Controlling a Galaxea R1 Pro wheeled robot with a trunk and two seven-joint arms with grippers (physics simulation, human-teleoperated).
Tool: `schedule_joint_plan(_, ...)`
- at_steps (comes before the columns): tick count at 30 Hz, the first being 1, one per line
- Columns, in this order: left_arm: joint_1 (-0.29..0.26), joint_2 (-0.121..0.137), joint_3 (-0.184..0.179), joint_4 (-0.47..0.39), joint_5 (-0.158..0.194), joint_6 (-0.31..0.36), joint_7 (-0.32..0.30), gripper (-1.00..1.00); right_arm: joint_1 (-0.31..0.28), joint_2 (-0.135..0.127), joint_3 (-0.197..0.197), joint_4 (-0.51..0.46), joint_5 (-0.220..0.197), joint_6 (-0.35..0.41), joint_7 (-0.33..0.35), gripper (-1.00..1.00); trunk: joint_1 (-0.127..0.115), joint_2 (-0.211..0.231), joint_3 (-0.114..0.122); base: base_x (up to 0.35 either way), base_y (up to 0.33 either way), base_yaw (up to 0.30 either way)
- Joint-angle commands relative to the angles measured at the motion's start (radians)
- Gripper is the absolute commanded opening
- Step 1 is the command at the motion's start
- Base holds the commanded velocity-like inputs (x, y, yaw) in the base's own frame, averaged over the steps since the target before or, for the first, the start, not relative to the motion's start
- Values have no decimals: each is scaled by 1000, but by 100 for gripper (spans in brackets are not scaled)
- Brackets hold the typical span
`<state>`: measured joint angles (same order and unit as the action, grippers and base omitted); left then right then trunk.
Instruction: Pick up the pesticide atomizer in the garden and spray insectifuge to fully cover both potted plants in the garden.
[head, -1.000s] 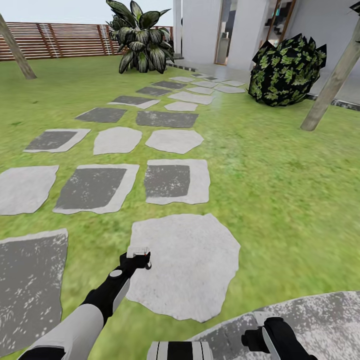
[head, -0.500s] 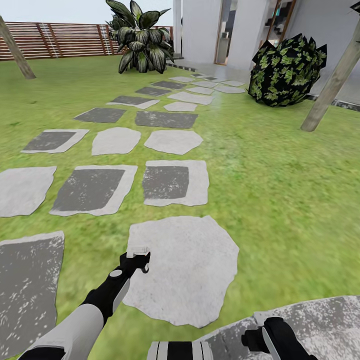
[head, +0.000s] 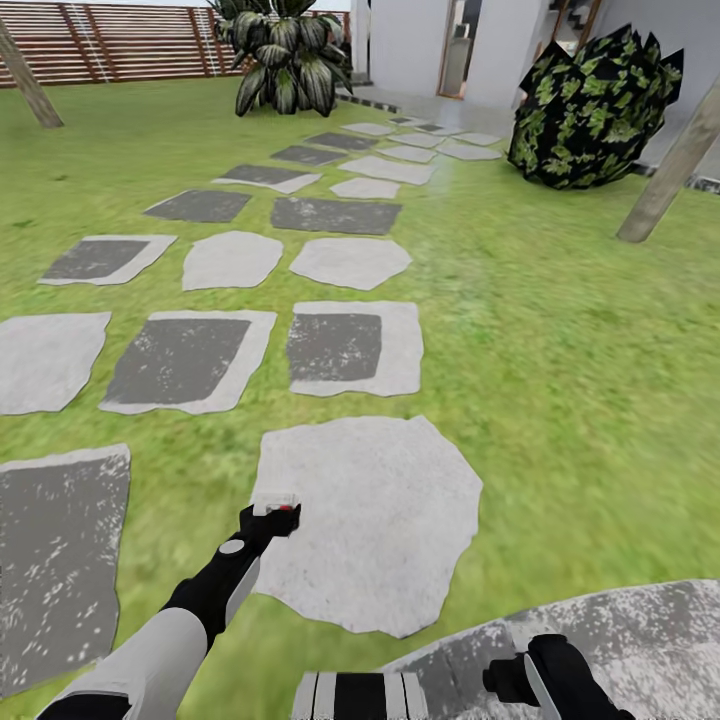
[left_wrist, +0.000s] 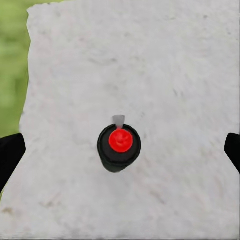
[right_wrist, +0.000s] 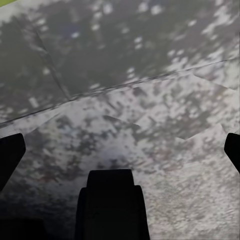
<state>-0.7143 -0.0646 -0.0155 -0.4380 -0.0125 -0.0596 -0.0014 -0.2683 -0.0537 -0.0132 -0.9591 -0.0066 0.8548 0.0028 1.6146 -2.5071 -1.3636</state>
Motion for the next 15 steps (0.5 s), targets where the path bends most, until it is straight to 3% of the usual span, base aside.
schedule_joint_plan(1,-1,0,-1,1,-1,-3,0,100,0,0,-1,-1,-1,4,0,100,0,-1,-6,0,0,69)
schedule_joint_plan(8,-1,0,-1,1,-1,-3,0,100,0,0,-1,-1,-1,4,0,100,3,-2,-43,0,0,69)
schedule_joint_plan(15,-1,0,-1,1,-1,-3,0,100,0,0,-1,-1,-1,4,0,100,3,-2,-45,0,0,18)
